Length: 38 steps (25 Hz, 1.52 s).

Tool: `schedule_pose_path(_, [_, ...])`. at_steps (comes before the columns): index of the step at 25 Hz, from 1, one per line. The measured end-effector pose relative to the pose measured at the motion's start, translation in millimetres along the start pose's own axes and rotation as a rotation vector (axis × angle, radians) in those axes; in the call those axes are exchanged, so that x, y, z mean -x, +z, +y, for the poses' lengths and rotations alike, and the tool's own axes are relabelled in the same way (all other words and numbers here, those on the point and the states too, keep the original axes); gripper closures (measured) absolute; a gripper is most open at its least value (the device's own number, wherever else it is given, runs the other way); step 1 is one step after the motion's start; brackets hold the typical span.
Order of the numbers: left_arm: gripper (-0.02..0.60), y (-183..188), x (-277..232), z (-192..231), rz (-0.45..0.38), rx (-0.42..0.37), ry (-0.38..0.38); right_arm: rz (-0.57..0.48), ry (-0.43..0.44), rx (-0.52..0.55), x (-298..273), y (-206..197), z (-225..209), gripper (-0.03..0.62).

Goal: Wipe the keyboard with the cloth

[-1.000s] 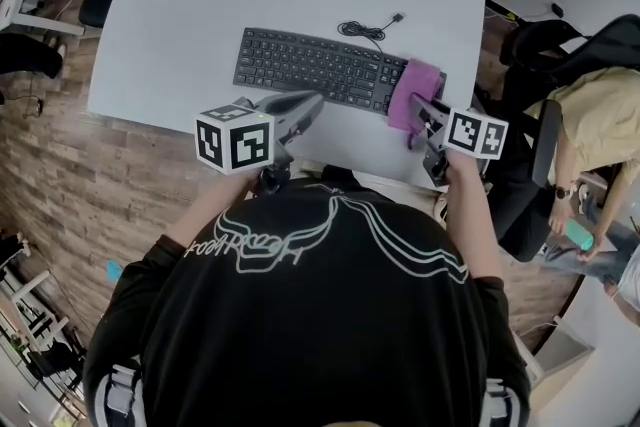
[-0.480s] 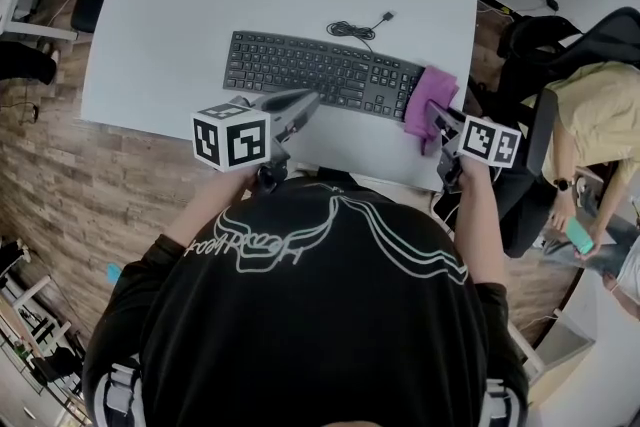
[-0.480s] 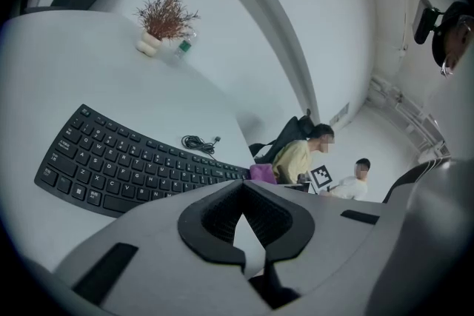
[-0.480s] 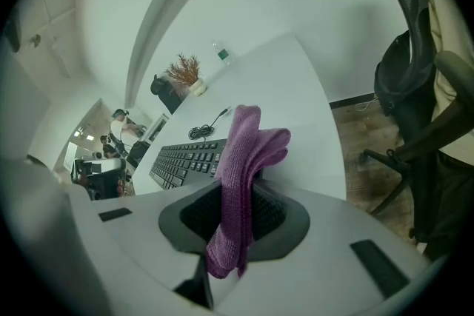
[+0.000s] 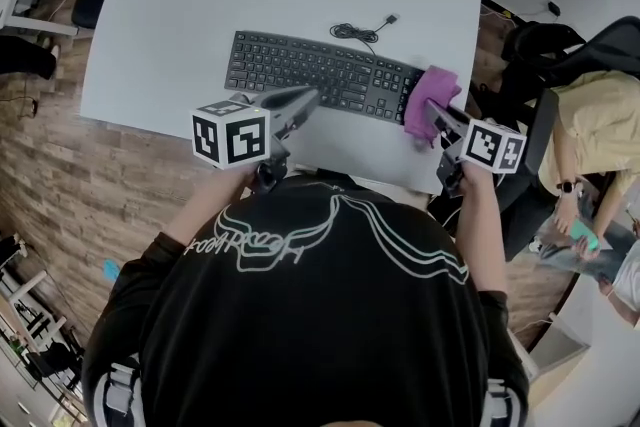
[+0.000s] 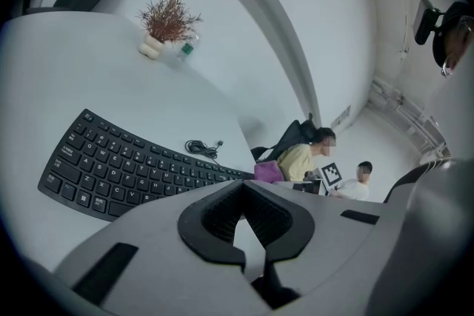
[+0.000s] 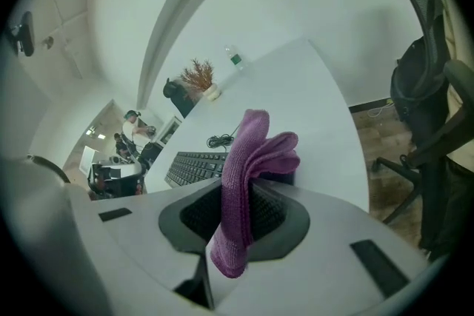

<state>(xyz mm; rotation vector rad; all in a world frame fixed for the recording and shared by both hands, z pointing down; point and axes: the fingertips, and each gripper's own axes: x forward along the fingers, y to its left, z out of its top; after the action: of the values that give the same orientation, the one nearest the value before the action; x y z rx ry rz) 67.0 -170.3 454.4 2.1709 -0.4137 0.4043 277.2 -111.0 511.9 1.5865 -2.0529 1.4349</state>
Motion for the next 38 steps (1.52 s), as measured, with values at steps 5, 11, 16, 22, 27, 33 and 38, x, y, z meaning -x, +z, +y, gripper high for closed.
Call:
schedule_pose_path(5, [0.577,-3,11,-2,-0.028,0.013,0.022,-0.028,0.112,0.028,-5,19,44,0.539])
schedule_pose_path(11, [0.577,2,43,17,-0.077,0.047,0.073,-0.022,0.238,0.063,-40,40,108,0.539])
schedule_pose_path(16, [0.577,5,69,29,-0.126,0.077,0.12,0.039,0.309,0.107,-70,41,144,0.539])
schedule_pose_path(22, [0.577,2,101,52,-0.177,0.12,0.181,0.101,0.347,0.121,-107,32,166,0.539])
schedule_pose_path(27, [0.577,-10,124,60,-0.201,0.143,0.205,0.128,0.334,0.11,-129,16,173,0.539])
schedule_pose_path(33, [0.577,-16,133,71,-0.215,0.15,0.214,0.157,0.3,0.09,-158,1,165,0.539])
schedule_pose_path(38, [0.577,-15,133,67,-0.21,0.15,0.208,0.167,0.283,0.094,-162,-3,158,0.54])
